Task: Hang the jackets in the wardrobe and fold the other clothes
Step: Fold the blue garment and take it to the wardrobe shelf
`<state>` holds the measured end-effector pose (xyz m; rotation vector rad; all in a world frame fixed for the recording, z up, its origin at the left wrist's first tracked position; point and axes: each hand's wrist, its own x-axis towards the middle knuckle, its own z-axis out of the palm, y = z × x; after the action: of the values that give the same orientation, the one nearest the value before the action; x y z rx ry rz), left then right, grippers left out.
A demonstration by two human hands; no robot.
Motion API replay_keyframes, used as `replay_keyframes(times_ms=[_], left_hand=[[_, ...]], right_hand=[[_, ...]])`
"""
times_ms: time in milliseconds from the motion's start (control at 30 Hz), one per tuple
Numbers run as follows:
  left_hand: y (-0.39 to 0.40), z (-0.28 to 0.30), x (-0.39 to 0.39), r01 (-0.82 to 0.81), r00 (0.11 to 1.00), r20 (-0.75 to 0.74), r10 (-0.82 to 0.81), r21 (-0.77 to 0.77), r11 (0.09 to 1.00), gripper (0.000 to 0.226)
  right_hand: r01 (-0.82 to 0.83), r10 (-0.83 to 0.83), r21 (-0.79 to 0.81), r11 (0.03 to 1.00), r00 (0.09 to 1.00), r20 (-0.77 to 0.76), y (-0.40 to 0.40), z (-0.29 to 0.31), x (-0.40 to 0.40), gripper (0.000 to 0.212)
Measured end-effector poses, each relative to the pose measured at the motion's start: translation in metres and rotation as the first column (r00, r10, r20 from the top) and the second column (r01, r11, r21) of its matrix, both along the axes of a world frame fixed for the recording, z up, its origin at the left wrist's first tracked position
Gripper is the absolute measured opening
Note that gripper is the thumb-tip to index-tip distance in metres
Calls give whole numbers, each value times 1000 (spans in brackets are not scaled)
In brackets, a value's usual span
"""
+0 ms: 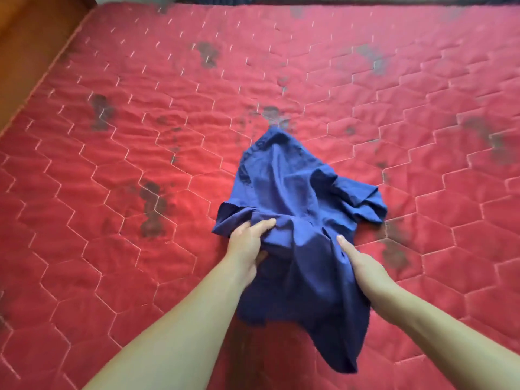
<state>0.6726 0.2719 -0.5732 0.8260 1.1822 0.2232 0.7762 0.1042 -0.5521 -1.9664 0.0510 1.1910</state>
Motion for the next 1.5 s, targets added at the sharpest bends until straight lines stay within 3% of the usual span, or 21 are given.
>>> replay_keyframes(times_ms=[100,200,267,333,367,467,567,700,767,900,967,1033,1067,1167,1200,1233,1267,1300,1400,1467,1500], left_hand=[[-41,56,39,108,994,11,-111,177,978,7],[-75,127,74,164,983,38,-180,257,952,10],[-96,179,90,224,965,61,-255,317,922,8],[-112,222,101,331,917,63,-393,430,840,11],[-120,242,103,407,874,35,-485,493,769,8],[-136,295,104,609,693,-89,-715,603,515,2],[-147,341,98,681,546,-136,-827,647,343,15],[-166,384,88,717,413,-55,-909,636,287,26],[-176,395,82,719,362,-38,-932,647,253,30],[-195,412,80,790,155,-138,-978,611,39,38],[-202,425,87,835,77,-78,-994,550,21,39],[-207,443,97,847,98,2,-995,525,84,36],[-210,453,105,829,163,49,-985,534,163,33],[-228,478,136,544,534,173,-828,679,493,36],[-235,484,152,389,644,146,-751,783,486,45],[-244,488,168,302,709,60,-703,875,379,57],[-255,493,183,283,728,-28,-685,922,263,67],[-268,499,197,320,706,-86,-703,925,207,67],[-302,508,232,429,635,-117,-763,876,223,25],[-310,520,246,419,671,-142,-728,883,214,37],[-310,526,250,413,694,-161,-702,887,205,35]], right_hand=[[-295,306,-116,949,948,91,-54,38,33,49],[-399,424,-146,905,869,253,-80,87,60,10],[-343,315,15,939,877,362,-79,135,73,22],[-197,130,253,947,957,260,-70,192,83,24],[-167,119,318,933,979,166,-66,221,87,24],[-232,222,265,936,973,68,-64,287,96,38],[-182,136,241,953,971,197,-72,330,105,15],[-38,-67,287,957,936,346,-95,375,113,17],[74,-217,393,917,918,331,-109,396,121,16],[217,-403,517,828,871,280,-138,448,140,16],[235,-434,566,790,866,248,-151,472,147,15],[230,-442,597,769,866,235,-165,492,155,14],[225,-436,603,765,870,229,-174,500,159,16],[185,-380,581,792,896,232,-203,519,174,19],[166,-352,576,800,908,228,-214,525,181,19],[138,-314,575,806,924,219,-225,530,188,19],[100,-263,577,811,942,207,-236,535,194,20],[66,-218,582,810,956,194,-248,541,201,22],[1,-154,591,807,966,209,-286,556,221,28],[-76,-107,538,839,948,301,-309,562,238,43],[-166,-46,451,877,906,421,-319,562,247,57]])
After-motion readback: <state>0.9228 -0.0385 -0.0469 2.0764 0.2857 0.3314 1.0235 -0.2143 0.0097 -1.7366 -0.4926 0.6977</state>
